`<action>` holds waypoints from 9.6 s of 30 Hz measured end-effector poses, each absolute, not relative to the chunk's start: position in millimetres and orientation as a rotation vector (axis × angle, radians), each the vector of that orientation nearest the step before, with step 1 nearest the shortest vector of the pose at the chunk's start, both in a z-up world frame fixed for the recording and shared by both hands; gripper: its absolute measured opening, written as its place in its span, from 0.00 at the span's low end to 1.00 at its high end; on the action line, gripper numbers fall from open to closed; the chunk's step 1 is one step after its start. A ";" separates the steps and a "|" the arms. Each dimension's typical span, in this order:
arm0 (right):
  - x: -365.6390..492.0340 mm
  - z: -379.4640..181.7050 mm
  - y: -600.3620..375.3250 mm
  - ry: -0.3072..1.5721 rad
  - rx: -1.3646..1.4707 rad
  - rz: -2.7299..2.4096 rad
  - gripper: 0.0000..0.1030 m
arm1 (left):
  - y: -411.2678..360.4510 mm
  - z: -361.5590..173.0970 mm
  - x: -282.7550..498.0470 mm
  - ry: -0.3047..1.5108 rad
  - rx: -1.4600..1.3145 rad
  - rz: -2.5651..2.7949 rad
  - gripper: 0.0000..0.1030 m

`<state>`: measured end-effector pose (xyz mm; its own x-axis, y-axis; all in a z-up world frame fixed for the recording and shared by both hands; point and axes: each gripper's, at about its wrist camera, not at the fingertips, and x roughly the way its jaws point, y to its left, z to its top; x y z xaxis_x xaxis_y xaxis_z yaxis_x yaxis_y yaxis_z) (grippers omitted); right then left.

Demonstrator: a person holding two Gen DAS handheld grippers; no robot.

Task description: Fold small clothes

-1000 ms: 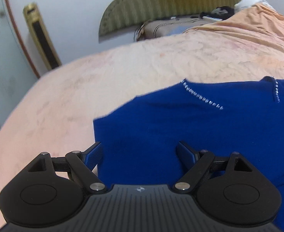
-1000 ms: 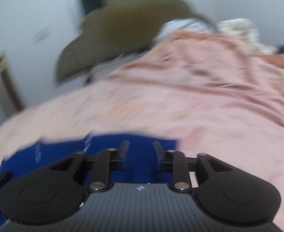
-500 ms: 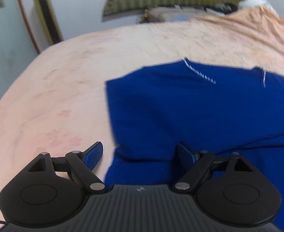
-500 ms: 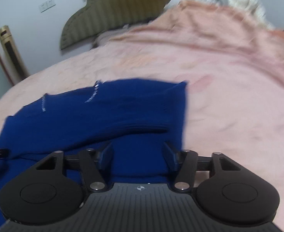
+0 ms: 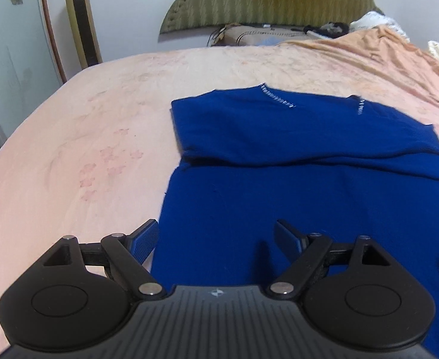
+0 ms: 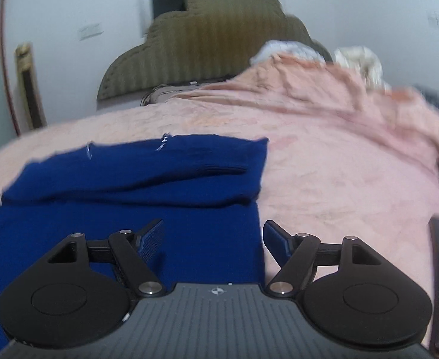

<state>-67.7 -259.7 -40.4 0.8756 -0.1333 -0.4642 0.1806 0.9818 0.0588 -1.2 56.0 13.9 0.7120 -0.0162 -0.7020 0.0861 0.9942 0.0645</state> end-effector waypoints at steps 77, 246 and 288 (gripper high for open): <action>-92.2 -43.9 -228.1 0.726 -0.111 0.051 0.67 | 48.9 -10.4 -31.0 0.761 0.253 -0.119 0.68; -5.6 -2.1 -328.4 0.618 0.236 -0.185 0.32 | 139.9 57.7 74.6 0.739 0.099 -0.422 0.56; 99.9 -31.1 -200.8 0.609 -0.054 0.015 0.72 | 66.7 3.4 195.5 0.715 0.155 -0.137 0.64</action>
<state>99.9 -200.8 -31.1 0.8202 -0.0022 -0.5720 -0.0299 0.9985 -0.0467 195.5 66.7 3.4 0.7470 -0.0716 -0.6609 0.1774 0.9796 0.0943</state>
